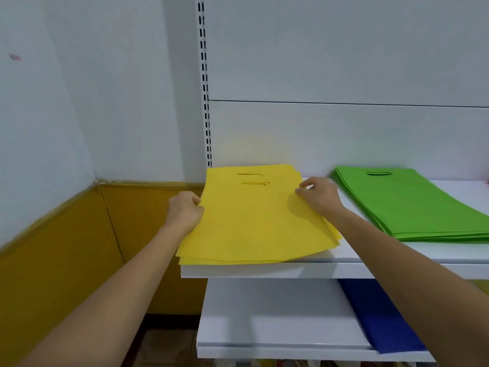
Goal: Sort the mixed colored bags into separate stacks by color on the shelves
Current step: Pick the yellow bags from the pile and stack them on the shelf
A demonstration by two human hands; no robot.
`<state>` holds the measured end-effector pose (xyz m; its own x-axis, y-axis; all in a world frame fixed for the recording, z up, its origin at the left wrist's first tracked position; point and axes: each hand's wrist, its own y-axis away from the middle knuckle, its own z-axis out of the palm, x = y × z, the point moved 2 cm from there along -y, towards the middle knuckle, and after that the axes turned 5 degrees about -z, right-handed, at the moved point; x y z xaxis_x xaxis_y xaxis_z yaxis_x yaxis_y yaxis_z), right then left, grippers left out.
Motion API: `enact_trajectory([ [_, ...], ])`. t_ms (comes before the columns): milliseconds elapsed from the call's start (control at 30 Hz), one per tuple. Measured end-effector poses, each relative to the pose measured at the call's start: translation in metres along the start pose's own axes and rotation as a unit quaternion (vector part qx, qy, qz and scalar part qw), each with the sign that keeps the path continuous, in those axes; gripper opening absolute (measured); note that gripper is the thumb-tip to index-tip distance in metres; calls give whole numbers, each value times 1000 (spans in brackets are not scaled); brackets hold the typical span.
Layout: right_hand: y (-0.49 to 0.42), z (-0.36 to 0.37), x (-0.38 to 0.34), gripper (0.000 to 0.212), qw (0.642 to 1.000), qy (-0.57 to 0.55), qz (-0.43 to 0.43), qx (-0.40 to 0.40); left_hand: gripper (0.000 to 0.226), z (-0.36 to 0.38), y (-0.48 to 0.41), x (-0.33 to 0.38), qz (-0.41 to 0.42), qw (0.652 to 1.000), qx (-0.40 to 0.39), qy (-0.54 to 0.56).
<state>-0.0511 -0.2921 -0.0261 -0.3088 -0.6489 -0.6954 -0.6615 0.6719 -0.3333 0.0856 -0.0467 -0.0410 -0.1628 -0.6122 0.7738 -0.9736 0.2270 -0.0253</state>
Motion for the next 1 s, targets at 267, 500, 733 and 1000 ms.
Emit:
enact_trajectory([
  [267,25,-19,2,32,988,94,-88,87,46,2,20,17,49,997,-24,60],
  [500,57,-79,27,33,967,118,-116,194,46,39,44,57,96,993,-29,67],
  [733,106,-197,106,32,956,121,-46,264,29,122,122,142,295,950,-45,92],
  [1000,239,-376,232,32,909,255,97,314,25,279,293,240,395,890,-198,118],
])
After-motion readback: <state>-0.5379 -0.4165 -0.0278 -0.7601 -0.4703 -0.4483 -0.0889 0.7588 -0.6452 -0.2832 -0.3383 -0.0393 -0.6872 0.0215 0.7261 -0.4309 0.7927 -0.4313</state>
